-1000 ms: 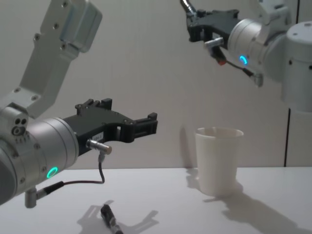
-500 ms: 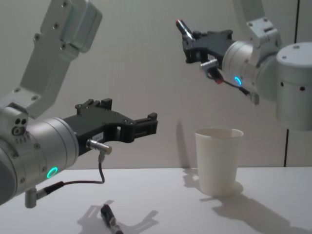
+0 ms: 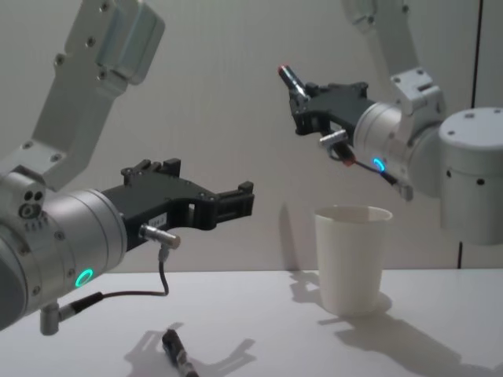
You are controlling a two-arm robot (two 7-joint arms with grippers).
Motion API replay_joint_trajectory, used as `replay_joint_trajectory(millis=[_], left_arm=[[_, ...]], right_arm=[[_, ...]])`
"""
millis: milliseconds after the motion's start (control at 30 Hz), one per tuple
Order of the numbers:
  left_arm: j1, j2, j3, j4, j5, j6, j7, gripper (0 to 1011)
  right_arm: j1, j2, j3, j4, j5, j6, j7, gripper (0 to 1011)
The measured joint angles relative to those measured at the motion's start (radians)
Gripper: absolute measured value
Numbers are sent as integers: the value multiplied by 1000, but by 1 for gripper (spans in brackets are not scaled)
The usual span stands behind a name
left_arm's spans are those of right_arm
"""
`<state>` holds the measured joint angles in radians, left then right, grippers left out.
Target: Place the pen into the pen holder.
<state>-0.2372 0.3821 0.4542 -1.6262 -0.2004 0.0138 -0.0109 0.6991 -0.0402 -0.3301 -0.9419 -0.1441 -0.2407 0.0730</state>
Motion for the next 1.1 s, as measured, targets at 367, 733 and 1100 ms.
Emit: replay_joint_trajectory(millis=[367, 733, 1100], left_arm=[[0, 0, 0, 0, 0, 0, 0, 1000], [0, 0, 0, 0, 0, 0, 0, 1000], [0, 0, 0, 0, 0, 0, 0, 999]], right_arm=[[12, -9, -6, 66, 4, -43, -2, 184], [-1, -3, -2, 73, 5, -41, -5, 184], [-28, 11, 6, 51, 4, -13, -7, 184]])
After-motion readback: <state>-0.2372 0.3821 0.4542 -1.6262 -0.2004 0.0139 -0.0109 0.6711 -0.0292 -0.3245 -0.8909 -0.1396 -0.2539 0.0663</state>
